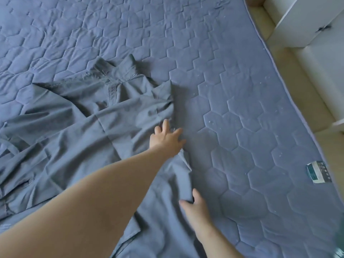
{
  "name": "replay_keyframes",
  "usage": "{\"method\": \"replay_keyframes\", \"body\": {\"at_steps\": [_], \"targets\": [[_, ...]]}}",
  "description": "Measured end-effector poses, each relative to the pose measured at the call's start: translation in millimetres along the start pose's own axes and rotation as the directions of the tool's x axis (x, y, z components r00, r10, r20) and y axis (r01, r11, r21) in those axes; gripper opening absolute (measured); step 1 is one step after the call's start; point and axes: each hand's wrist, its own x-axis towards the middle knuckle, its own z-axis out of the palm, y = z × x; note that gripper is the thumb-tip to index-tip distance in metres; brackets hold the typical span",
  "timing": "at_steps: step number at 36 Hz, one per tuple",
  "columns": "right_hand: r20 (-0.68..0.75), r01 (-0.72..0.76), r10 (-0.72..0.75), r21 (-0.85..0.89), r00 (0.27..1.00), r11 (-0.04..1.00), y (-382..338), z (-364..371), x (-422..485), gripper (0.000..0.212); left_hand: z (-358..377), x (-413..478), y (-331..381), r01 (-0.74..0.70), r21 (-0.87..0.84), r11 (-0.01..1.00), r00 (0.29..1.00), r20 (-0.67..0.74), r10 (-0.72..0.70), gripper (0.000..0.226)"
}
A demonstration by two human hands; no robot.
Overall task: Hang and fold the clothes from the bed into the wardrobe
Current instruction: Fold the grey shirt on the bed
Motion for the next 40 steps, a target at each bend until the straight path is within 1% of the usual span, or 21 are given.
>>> {"method": "replay_keyframes", "body": {"at_steps": [2, 4, 5, 7, 9, 11, 14, 16, 18, 21, 24, 27, 30, 32, 36, 38, 40], "targets": [[0.015, 0.025, -0.025, -0.002, 1.000, 1.000, 0.1, -2.1, -0.4, 0.029, 2.0, 9.0, 3.2, 0.045, 0.033, 0.998, 0.993, 0.108, -0.049, 0.048], [0.037, 0.043, -0.043, -0.013, 0.998, 0.999, 0.3, -5.0, -0.2, 0.023, 4.7, 14.2, 3.6, 0.093, 0.045, 0.995, 0.977, 0.188, -0.100, 0.048], [0.053, 0.048, -0.047, -0.018, 0.997, 0.999, 0.3, -6.7, 0.1, 0.022, 6.1, 15.5, 3.0, 0.102, 0.054, 0.993, 0.971, 0.212, -0.111, 0.049], [0.075, 0.064, -0.062, -0.023, 0.995, 0.998, -0.8, -10.1, -0.2, 0.026, 8.5, 18.6, 0.3, 0.071, 0.101, 0.992, 0.965, 0.244, -0.093, 0.050], [0.084, 0.086, -0.084, -0.016, 0.993, 0.996, -2.2, -12.2, -1.6, 0.027, 8.7, 19.3, -3.5, 0.052, 0.110, 0.993, 0.967, 0.241, -0.078, 0.051], [0.084, 0.122, -0.121, 0.000, 0.989, 0.993, -4.7, -11.8, -5.2, 0.026, 4.4, 18.7, -6.7, 0.087, 0.023, 0.996, 0.976, 0.198, -0.090, 0.054], [0.066, 0.169, -0.174, 0.070, 0.982, 0.983, -14.2, -4.2, -12.5, 0.036, -8.2, 17.3, -14.8, 0.110, -0.191, 0.975, 0.991, 0.090, -0.094, 0.051], [0.089, 0.173, -0.181, 0.091, 0.979, 0.981, -23.4, 4.6, -19.4, 0.043, -17.0, 12.7, -27.0, 0.123, -0.347, 0.930, 0.990, -0.017, -0.137, 0.045], [0.156, 0.177, -0.189, 0.087, 0.969, 0.980, -33.6, 16.3, -27.5, 0.047, -25.5, 4.0, -45.1, 0.142, -0.498, 0.855, 0.972, -0.091, -0.215, 0.039], [0.281, 0.220, -0.236, 0.089, 0.930, 0.972, -49.7, 38.5, -40.5, 0.049, -39.4, -10.5, -79.1, 0.156, -0.675, 0.721, 0.932, -0.141, -0.333, 0.033], [0.382, 0.223, -0.229, 0.060, 0.895, 0.973, -68.8, 66.4, -55.5, 0.051, -56.3, -25.5, -121.7, 0.151, -0.795, 0.587, 0.887, -0.153, -0.435, 0.031], [0.440, 0.253, -0.234, 0.017, 0.867, 0.967, -86.4, 105.0, -74.6, 0.049, -73.3, -43.0, -173.5, 0.127, -0.881, 0.455, 0.847, -0.142, -0.513, 0.035], [0.474, 0.317, -0.277, -0.004, 0.836, 0.948, -101.2, 151.7, -94.4, 0.051, -90.9, -61.8, -229.4, 0.079, -0.926, 0.370, 0.825, -0.148, -0.546, 0.035], [0.522, 0.325, -0.266, -0.023, 0.811, 0.945, -110.5, 188.0, -107.5, 0.053, -100.4, -75.0, -268.0, 0.071, -0.936, 0.344, 0.815, -0.144, -0.561, 0.036], [0.593, 0.314, -0.228, -0.044, 0.772, 0.948, -126.1, 260.9, -128.5, 0.054, -114.7, -92.6, -342.0, 0.081, -0.939, 0.335, 0.809, -0.134, -0.573, 0.041], [0.595, 0.339, -0.236, -0.065, 0.768, 0.939, -130.3, 295.0, -137.5, 0.059, -115.9, -98.9, -373.9, 0.134, -0.929, 0.345, 0.839, -0.079, -0.539, 0.047], [0.593, 0.341, -0.222, -0.094, 0.774, 0.935, -128.3, 323.7, -143.3, 0.064, -108.9, -107.8, -397.5, 0.203, -0.900, 0.386, 0.890, 0.005, -0.455, 0.058]]}}
